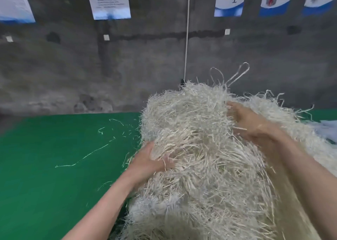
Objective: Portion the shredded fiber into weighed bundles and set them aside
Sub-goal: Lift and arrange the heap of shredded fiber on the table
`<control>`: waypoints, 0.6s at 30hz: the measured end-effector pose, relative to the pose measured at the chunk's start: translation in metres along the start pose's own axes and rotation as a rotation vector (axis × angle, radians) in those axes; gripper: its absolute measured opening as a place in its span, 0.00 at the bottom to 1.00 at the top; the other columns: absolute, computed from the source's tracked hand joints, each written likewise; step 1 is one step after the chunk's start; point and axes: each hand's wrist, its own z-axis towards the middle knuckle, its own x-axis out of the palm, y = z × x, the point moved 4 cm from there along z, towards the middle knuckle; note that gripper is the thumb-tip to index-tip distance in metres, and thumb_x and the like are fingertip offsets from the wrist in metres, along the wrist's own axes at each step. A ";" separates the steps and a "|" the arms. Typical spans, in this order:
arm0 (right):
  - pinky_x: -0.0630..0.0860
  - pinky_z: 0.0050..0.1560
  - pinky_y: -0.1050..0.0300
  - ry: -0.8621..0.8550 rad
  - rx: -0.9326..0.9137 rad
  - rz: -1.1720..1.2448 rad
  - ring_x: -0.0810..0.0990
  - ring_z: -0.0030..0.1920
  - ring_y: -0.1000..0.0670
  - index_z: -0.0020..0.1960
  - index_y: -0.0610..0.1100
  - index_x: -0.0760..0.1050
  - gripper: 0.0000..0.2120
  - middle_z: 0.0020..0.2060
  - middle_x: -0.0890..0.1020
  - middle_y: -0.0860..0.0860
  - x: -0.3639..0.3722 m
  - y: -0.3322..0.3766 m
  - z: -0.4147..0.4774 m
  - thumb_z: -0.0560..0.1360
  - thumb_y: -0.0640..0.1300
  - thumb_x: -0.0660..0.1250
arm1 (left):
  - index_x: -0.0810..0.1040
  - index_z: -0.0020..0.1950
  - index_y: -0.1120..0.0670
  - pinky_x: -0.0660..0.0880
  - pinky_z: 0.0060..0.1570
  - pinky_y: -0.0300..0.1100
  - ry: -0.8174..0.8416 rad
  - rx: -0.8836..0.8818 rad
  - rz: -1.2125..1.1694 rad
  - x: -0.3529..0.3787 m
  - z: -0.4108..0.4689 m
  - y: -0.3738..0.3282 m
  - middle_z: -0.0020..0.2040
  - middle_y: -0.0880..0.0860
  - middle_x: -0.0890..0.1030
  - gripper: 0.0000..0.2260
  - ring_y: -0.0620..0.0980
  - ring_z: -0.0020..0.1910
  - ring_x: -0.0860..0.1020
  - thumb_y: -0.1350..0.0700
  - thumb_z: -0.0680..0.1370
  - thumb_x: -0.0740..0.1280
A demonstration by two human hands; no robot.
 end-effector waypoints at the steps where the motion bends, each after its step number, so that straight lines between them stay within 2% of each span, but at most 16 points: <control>1: 0.67 0.48 0.77 0.017 -0.039 -0.110 0.73 0.59 0.53 0.76 0.51 0.54 0.39 0.71 0.66 0.50 -0.012 0.016 -0.007 0.71 0.32 0.66 | 0.51 0.77 0.45 0.54 0.72 0.48 -0.014 -0.004 0.149 0.004 -0.001 -0.003 0.77 0.46 0.55 0.48 0.50 0.75 0.56 0.47 0.65 0.77; 2: 0.61 0.56 0.77 0.029 -0.107 -0.236 0.68 0.66 0.51 0.76 0.52 0.54 0.39 0.73 0.63 0.51 -0.021 0.032 -0.011 0.71 0.34 0.66 | 0.55 0.76 0.47 0.56 0.71 0.46 -0.053 -0.012 0.253 0.006 -0.001 -0.006 0.76 0.47 0.59 0.44 0.51 0.74 0.59 0.51 0.67 0.77; 3: 0.55 0.67 0.68 0.044 -0.171 -0.337 0.61 0.72 0.50 0.76 0.52 0.53 0.38 0.75 0.58 0.51 -0.025 0.051 -0.019 0.72 0.35 0.65 | 0.64 0.74 0.50 0.63 0.69 0.46 -0.115 -0.008 0.275 0.005 -0.001 -0.009 0.73 0.50 0.66 0.36 0.52 0.70 0.67 0.55 0.69 0.76; 4: 0.47 0.72 0.59 0.065 -0.239 -0.427 0.54 0.75 0.50 0.76 0.52 0.53 0.39 0.76 0.55 0.51 -0.024 0.068 -0.025 0.72 0.35 0.66 | 0.74 0.65 0.52 0.72 0.62 0.46 -0.192 0.012 0.236 0.001 0.000 -0.013 0.65 0.53 0.75 0.23 0.52 0.60 0.76 0.60 0.70 0.73; 5: 0.45 0.74 0.53 0.100 -0.288 -0.501 0.51 0.76 0.50 0.77 0.51 0.52 0.40 0.77 0.53 0.51 -0.018 0.084 -0.032 0.71 0.37 0.68 | 0.80 0.50 0.54 0.79 0.50 0.47 -0.269 0.028 0.162 -0.004 -0.003 -0.020 0.53 0.55 0.82 0.09 0.50 0.47 0.80 0.63 0.72 0.70; 6: 0.47 0.74 0.51 0.141 -0.328 -0.518 0.52 0.76 0.49 0.77 0.50 0.52 0.42 0.76 0.53 0.50 -0.008 0.095 -0.034 0.70 0.39 0.70 | 0.80 0.38 0.54 0.78 0.39 0.45 -0.356 0.049 0.090 -0.012 -0.005 -0.026 0.42 0.56 0.83 0.07 0.49 0.36 0.78 0.65 0.73 0.67; 7: 0.49 0.74 0.51 0.181 -0.364 -0.510 0.52 0.75 0.49 0.77 0.49 0.50 0.45 0.76 0.53 0.50 0.003 0.109 -0.038 0.68 0.41 0.72 | 0.77 0.32 0.55 0.74 0.32 0.42 -0.435 0.063 0.035 -0.021 -0.007 -0.033 0.35 0.55 0.81 0.11 0.49 0.30 0.75 0.64 0.74 0.65; 9: 0.47 0.75 0.47 0.244 -0.374 -0.361 0.47 0.76 0.49 0.77 0.51 0.39 0.53 0.77 0.46 0.51 0.034 0.130 -0.037 0.66 0.46 0.74 | 0.76 0.32 0.59 0.67 0.29 0.38 -0.541 0.073 -0.092 -0.039 -0.008 -0.050 0.30 0.53 0.77 0.12 0.50 0.29 0.70 0.63 0.75 0.64; 11: 0.47 0.75 0.45 0.181 -0.362 -0.165 0.42 0.76 0.50 0.75 0.55 0.32 0.56 0.76 0.39 0.53 0.067 0.142 -0.026 0.67 0.38 0.71 | 0.78 0.39 0.63 0.67 0.32 0.39 -0.593 0.087 -0.346 -0.055 -0.005 -0.070 0.33 0.54 0.77 0.07 0.49 0.33 0.69 0.65 0.75 0.63; 12: 0.50 0.75 0.46 0.107 -0.341 -0.084 0.44 0.76 0.51 0.75 0.57 0.32 0.56 0.76 0.39 0.54 0.081 0.140 -0.019 0.66 0.31 0.68 | 0.79 0.42 0.63 0.68 0.34 0.41 -0.602 0.080 -0.497 -0.064 -0.003 -0.079 0.35 0.54 0.77 0.06 0.49 0.34 0.70 0.67 0.74 0.62; 13: 0.56 0.73 0.49 0.039 -0.302 -0.026 0.49 0.75 0.51 0.75 0.57 0.34 0.54 0.76 0.42 0.54 0.094 0.132 -0.012 0.66 0.27 0.65 | 0.79 0.44 0.63 0.70 0.36 0.42 -0.616 0.073 -0.605 -0.074 -0.001 -0.085 0.36 0.54 0.77 0.06 0.49 0.36 0.71 0.68 0.74 0.61; 15: 0.66 0.69 0.48 -0.013 -0.177 0.032 0.63 0.71 0.47 0.77 0.54 0.45 0.47 0.76 0.55 0.49 0.110 0.099 -0.001 0.67 0.26 0.61 | 0.78 0.44 0.62 0.71 0.37 0.41 -0.652 0.099 -0.609 -0.088 0.002 -0.092 0.37 0.54 0.77 0.08 0.49 0.37 0.71 0.68 0.74 0.60; 16: 0.68 0.67 0.47 -0.004 -0.093 0.034 0.68 0.69 0.45 0.76 0.52 0.48 0.42 0.74 0.61 0.48 0.116 0.078 0.002 0.70 0.28 0.60 | 0.78 0.42 0.62 0.71 0.34 0.39 -0.653 0.115 -0.559 -0.089 0.001 -0.093 0.36 0.53 0.76 0.08 0.48 0.36 0.71 0.69 0.74 0.60; 18: 0.73 0.61 0.50 0.012 0.003 0.021 0.73 0.64 0.44 0.77 0.53 0.48 0.38 0.73 0.65 0.47 0.121 0.042 0.000 0.73 0.29 0.56 | 0.79 0.37 0.60 0.66 0.25 0.34 -0.670 0.131 -0.522 -0.081 -0.004 -0.086 0.29 0.48 0.76 0.10 0.43 0.28 0.70 0.69 0.72 0.61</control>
